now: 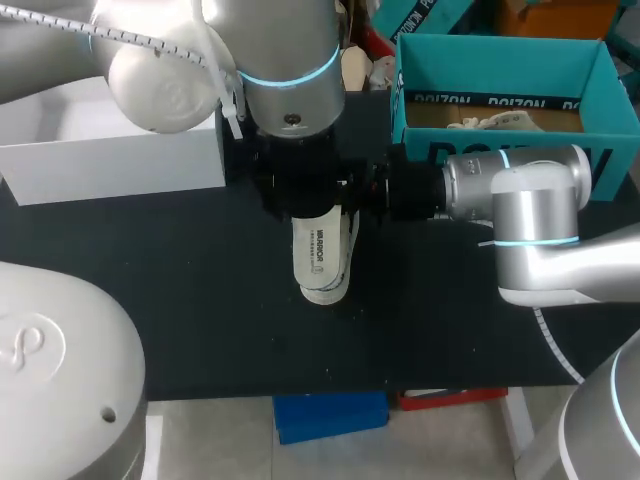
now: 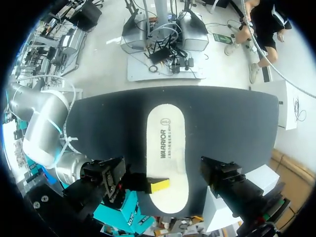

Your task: Take the shoe out of the shoebox, open the shoe tongue, remove and reinsert the insole, then place the shoe into the shoebox

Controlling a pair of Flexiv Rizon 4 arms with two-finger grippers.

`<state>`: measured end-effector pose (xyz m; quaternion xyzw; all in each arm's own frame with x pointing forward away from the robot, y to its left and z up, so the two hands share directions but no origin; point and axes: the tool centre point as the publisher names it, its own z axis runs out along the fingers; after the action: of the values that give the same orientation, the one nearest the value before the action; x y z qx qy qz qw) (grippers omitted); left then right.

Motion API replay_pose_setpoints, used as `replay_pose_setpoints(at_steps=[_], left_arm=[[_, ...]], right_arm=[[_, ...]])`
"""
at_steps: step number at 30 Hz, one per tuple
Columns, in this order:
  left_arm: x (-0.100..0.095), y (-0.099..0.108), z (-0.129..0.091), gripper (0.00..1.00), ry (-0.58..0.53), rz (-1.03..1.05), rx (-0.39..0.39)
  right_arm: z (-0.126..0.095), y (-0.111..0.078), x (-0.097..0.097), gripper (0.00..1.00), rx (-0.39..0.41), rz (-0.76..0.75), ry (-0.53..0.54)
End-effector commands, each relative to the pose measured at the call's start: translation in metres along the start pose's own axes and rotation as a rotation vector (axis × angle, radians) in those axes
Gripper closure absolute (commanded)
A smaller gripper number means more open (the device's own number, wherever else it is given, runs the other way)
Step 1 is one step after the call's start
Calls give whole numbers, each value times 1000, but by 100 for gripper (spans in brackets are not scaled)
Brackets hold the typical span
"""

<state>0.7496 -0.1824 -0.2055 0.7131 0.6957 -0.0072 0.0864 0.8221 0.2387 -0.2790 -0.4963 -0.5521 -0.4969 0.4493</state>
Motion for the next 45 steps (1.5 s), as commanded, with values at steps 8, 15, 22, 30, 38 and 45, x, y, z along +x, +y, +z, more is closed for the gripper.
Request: replay_pose_setpoints(at_steps=[8,15,22,30,38,45], left_arm=[[3,47,-2,0,13,-16,0],[6,84,-1,0,19,-24,-5],[9,113,2,0,32,-38,-16],[13,140,6,0,30,-58,-18],[17,163,6,0,33,-76,-34],[22,178,7,0,49,-94,-55]], right_arm=[[1,0,0,100,0,1,-1],[1,0,0,100,0,1,-1],[1,0,0,100,0,1,-1],[1,0,0,100,0,1,-1],[1,0,0,100,0,1,-1],[1,0,0,100,0,1,-1]])
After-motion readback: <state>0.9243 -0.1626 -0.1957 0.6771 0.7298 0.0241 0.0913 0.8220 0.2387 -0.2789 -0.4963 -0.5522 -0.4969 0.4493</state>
